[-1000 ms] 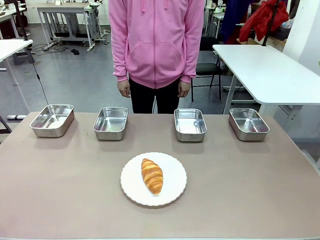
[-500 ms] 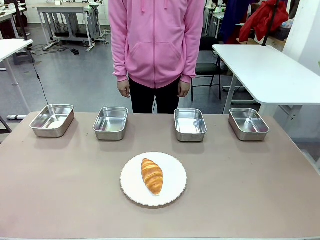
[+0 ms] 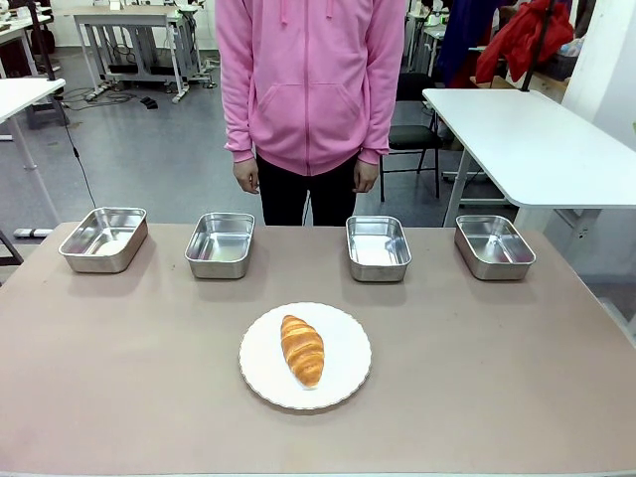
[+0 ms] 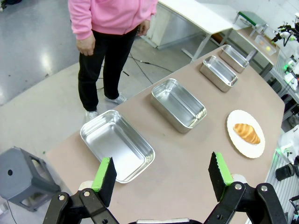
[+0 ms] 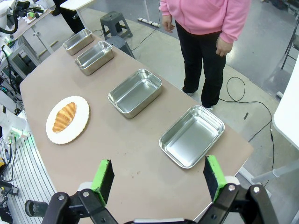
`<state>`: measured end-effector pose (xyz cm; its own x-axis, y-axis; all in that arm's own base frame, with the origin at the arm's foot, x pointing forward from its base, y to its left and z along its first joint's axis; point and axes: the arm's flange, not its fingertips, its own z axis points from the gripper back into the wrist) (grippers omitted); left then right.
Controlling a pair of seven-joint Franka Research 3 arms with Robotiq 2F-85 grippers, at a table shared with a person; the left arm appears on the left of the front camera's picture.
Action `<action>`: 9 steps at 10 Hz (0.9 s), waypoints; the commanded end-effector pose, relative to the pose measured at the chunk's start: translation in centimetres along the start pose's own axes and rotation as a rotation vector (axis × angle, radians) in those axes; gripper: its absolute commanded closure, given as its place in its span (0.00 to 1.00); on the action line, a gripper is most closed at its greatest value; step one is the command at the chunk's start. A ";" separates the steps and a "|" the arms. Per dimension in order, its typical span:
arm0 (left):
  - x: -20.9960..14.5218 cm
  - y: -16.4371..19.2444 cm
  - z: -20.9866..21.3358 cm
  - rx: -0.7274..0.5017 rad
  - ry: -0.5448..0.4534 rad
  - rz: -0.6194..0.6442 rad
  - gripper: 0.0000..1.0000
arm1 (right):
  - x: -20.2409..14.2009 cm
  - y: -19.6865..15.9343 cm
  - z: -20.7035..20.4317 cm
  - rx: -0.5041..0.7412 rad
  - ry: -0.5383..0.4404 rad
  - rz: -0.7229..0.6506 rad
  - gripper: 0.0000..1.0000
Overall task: Place the bread in the container.
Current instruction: Place the Butter Roll into the Airtight Container indicated by the human.
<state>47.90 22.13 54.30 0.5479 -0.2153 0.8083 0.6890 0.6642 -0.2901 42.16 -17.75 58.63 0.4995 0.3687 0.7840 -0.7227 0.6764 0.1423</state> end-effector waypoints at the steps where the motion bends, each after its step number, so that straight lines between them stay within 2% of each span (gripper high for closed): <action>1: 0.0 -0.1 0.1 -0.010 -0.012 -0.008 0.00 | 0.2 0.1 0.0 0.002 -0.004 0.005 0.00; 9: 0.0 -0.1 0.1 -0.010 -0.012 -0.008 0.00 | 0.2 0.1 0.0 0.002 -0.004 0.005 0.00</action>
<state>47.90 22.13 54.30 0.5479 -0.2153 0.8083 0.6890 0.6642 -0.2901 42.16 -17.75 58.63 0.4995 0.3687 0.7840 -0.7227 0.6764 0.1423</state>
